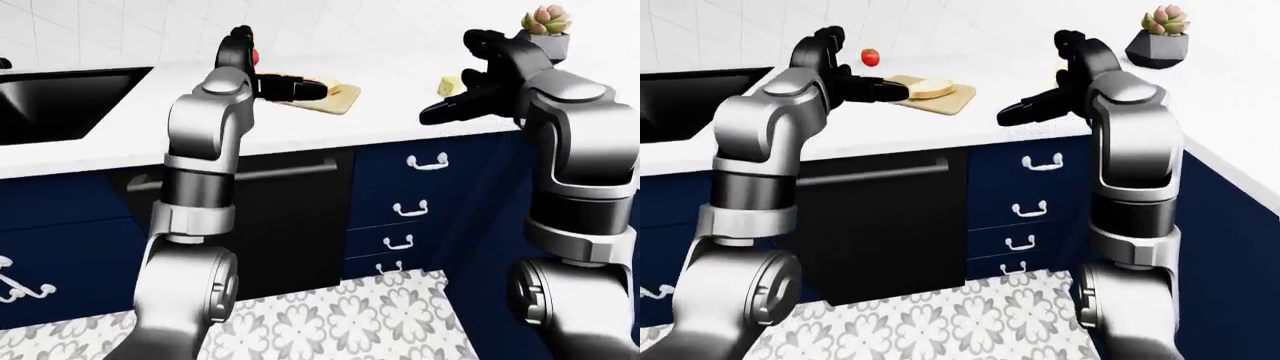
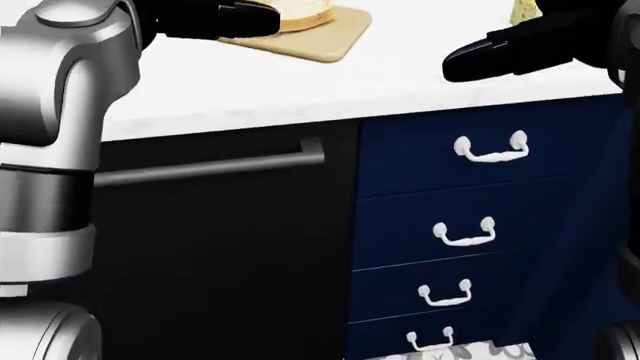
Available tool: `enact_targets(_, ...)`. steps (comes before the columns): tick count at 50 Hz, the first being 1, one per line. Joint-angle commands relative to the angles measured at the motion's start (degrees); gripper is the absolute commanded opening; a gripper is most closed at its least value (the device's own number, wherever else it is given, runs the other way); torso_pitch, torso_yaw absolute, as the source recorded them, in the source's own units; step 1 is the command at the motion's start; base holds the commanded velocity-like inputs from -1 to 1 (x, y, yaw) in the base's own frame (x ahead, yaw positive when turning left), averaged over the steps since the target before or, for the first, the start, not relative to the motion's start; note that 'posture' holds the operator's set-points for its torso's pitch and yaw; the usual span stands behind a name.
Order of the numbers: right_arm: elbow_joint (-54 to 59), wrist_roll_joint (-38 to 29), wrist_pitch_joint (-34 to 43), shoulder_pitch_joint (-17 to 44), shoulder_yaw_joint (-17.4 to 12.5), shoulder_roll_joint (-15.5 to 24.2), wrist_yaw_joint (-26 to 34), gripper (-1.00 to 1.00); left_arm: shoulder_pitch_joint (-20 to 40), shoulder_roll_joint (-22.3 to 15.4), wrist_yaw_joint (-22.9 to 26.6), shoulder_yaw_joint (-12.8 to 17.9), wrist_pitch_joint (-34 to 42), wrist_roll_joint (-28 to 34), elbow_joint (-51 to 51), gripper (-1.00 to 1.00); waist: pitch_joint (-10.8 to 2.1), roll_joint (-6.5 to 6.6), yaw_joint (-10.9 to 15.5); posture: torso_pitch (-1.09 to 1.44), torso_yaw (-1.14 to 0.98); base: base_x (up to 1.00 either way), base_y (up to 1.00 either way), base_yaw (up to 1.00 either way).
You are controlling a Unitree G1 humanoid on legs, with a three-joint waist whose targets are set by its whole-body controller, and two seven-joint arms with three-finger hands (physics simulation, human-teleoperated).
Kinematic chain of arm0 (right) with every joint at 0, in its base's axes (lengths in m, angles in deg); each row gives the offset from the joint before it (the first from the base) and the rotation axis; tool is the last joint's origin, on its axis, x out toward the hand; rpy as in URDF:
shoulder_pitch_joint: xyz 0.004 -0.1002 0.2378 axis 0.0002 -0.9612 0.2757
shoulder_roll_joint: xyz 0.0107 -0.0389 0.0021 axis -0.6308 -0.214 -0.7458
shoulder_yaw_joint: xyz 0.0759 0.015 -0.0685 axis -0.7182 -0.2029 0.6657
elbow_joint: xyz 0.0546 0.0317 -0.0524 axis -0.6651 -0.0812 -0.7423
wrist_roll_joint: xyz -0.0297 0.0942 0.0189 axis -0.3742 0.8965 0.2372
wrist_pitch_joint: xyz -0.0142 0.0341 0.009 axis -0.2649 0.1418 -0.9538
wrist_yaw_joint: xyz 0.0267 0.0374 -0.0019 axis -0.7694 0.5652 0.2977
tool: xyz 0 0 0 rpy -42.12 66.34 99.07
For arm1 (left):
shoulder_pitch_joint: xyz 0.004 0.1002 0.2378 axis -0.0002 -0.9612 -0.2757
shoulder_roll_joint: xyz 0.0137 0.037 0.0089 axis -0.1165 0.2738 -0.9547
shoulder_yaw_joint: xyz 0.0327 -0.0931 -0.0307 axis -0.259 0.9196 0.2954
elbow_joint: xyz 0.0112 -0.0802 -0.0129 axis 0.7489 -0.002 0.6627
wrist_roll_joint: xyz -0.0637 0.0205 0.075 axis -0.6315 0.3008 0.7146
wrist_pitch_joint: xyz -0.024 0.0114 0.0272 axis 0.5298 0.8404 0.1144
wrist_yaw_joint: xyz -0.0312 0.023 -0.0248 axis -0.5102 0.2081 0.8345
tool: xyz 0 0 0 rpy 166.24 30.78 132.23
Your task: Pick up the wedge of cheese and place it on the slice of bread to prepare a simple cheese on bread dish.
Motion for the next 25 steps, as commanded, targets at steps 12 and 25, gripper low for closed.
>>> enact_targets(12,-0.8,-1.8,-1.5,2.5,-0.1,-0.3,1.4,1.00,3.1,-1.3,-0.3,1.0,-0.4,0.3,-2.4,1.00,-1.65,2.35,0.4,0.00,0.00,0.34,0.02,0.00)
enact_targets(25,-1.4,-3.2,-0.4,3.4,0.3,-0.2,2.6,1.00,3.6,-1.5,-0.5,0.9,0.4,0.2,-3.1,1.00,-1.67,-3.53,1.1,0.00,0.00,0.36,0.02,0.00)
